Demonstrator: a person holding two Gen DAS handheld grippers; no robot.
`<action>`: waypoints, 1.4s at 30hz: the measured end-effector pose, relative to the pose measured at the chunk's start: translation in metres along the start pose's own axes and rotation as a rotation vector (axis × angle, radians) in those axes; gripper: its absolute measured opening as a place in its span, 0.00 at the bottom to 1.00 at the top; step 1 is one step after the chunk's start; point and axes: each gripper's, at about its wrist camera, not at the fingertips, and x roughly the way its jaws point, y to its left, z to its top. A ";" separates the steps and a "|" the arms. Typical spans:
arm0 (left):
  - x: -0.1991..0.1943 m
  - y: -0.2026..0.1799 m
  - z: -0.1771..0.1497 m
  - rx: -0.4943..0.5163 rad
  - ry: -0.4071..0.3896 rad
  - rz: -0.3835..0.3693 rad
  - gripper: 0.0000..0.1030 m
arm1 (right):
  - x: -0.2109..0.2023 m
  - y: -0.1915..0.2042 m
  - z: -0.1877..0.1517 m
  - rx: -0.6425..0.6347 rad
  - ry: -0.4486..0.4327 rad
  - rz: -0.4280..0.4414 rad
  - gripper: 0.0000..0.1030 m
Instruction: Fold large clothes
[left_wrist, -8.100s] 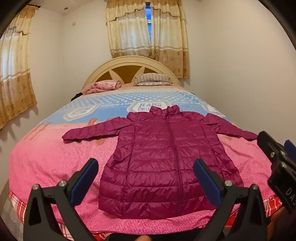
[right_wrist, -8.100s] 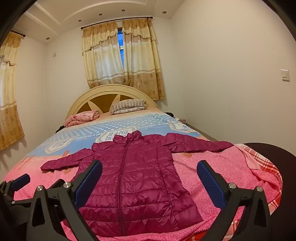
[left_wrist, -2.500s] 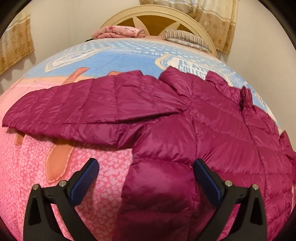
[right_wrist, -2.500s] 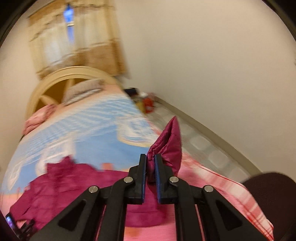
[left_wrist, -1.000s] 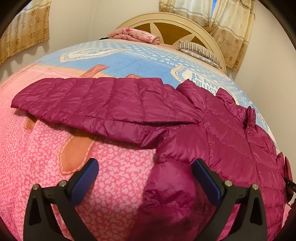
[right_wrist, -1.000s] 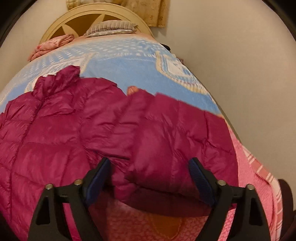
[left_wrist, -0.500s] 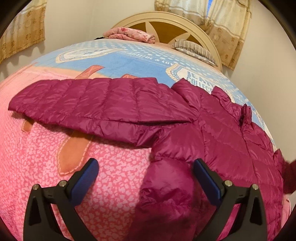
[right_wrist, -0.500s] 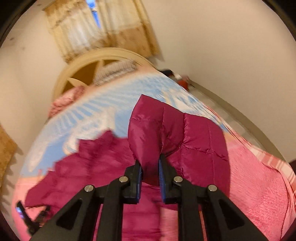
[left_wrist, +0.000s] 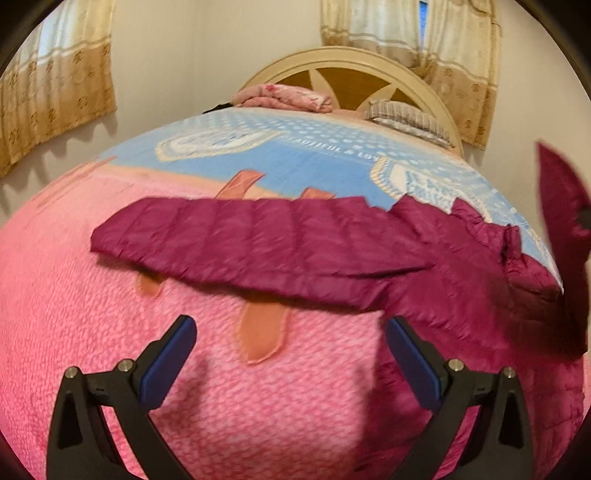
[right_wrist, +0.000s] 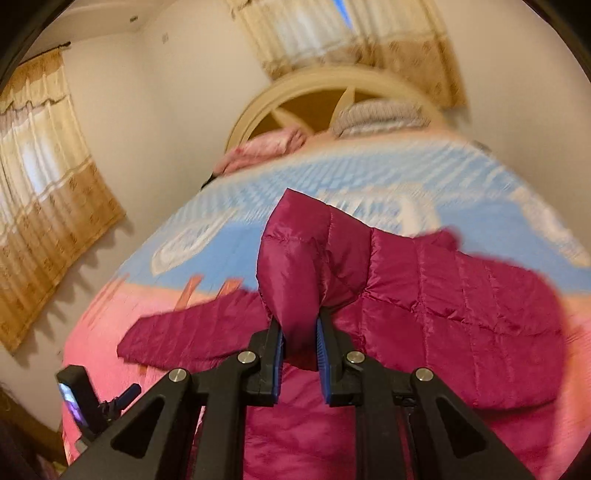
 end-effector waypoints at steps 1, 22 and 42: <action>0.004 0.002 -0.003 0.000 0.009 0.008 1.00 | 0.017 0.005 -0.008 0.002 0.022 0.006 0.15; 0.025 -0.014 -0.010 0.058 0.074 0.004 1.00 | 0.060 0.002 -0.059 0.059 0.130 0.230 0.78; 0.041 -0.158 0.034 0.216 0.058 0.006 1.00 | -0.042 -0.227 -0.017 0.239 -0.043 -0.349 0.12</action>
